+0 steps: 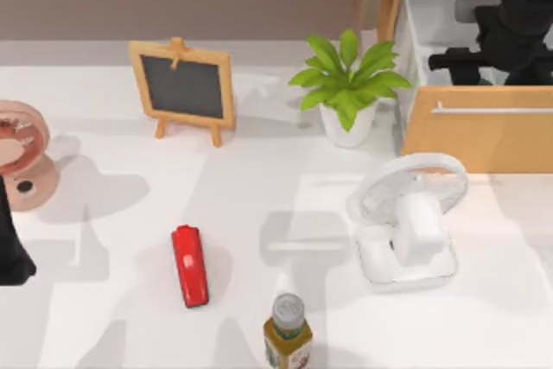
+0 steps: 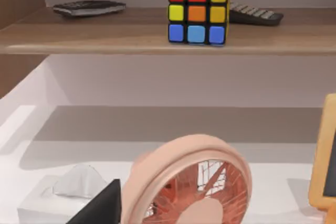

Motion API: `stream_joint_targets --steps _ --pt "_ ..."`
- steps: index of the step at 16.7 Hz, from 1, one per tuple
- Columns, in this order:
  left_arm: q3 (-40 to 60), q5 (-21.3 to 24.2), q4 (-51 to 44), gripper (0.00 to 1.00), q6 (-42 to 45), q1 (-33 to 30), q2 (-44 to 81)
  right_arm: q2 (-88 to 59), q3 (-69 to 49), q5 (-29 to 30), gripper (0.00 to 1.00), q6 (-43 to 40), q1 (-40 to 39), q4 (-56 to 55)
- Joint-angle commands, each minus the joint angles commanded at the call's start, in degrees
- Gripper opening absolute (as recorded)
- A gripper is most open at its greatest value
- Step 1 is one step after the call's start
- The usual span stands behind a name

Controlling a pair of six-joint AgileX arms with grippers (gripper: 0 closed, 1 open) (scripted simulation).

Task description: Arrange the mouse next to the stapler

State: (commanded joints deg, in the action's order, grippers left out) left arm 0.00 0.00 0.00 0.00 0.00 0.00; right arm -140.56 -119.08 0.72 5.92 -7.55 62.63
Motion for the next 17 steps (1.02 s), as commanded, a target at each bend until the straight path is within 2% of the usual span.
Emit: stream_joint_targets --steps 6,11,17 --pt "0.00 0.00 0.00 1.00 0.00 0.00 0.00 2.39 -0.26 0.52 0.00 1.00 -0.24 1.35" --pt "0.00 0.00 0.00 1.00 0.00 0.00 0.00 9.68 0.94 2.52 0.00 6.01 -1.23 3.84" --pt "0.00 0.00 0.00 1.00 0.00 0.00 0.00 18.73 1.19 3.81 0.00 15.61 -9.18 2.53"
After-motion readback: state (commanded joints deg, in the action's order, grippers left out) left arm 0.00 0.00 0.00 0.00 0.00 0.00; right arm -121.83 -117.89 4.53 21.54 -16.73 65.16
